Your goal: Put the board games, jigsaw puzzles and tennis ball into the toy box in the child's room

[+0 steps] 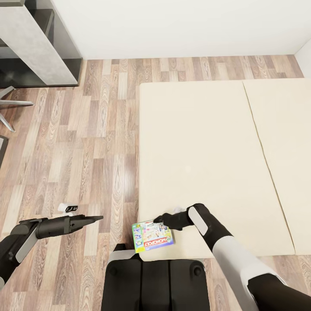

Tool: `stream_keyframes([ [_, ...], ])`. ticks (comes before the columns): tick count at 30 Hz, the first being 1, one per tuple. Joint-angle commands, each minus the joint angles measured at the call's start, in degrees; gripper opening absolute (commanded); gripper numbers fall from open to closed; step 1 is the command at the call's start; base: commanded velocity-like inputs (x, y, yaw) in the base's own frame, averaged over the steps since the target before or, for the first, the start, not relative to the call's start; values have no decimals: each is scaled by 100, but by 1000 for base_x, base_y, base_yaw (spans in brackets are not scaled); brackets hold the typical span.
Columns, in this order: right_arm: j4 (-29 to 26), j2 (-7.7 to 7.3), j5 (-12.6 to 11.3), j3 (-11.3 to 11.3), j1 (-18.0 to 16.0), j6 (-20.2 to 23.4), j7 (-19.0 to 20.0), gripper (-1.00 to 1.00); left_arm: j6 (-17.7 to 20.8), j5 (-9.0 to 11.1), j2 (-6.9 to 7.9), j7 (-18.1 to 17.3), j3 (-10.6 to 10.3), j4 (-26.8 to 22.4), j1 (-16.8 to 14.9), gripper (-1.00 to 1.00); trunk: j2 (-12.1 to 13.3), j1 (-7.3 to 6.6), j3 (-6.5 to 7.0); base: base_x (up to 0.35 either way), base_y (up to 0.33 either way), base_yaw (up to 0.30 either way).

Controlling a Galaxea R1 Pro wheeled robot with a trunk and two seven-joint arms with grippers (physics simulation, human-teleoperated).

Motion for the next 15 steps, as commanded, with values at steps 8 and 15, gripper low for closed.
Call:
stream_keyframes([
  [8,-1,32,70,2,-2,12,52,100,60,33,8,-10,-23,1,-3,100,-9,3,-6,0,0,0],
  [15,-1,33,75,2,-2,12,52,100,61,33,8,-10,-25,1,-3,100,-9,3,-6,0,0,0],
])
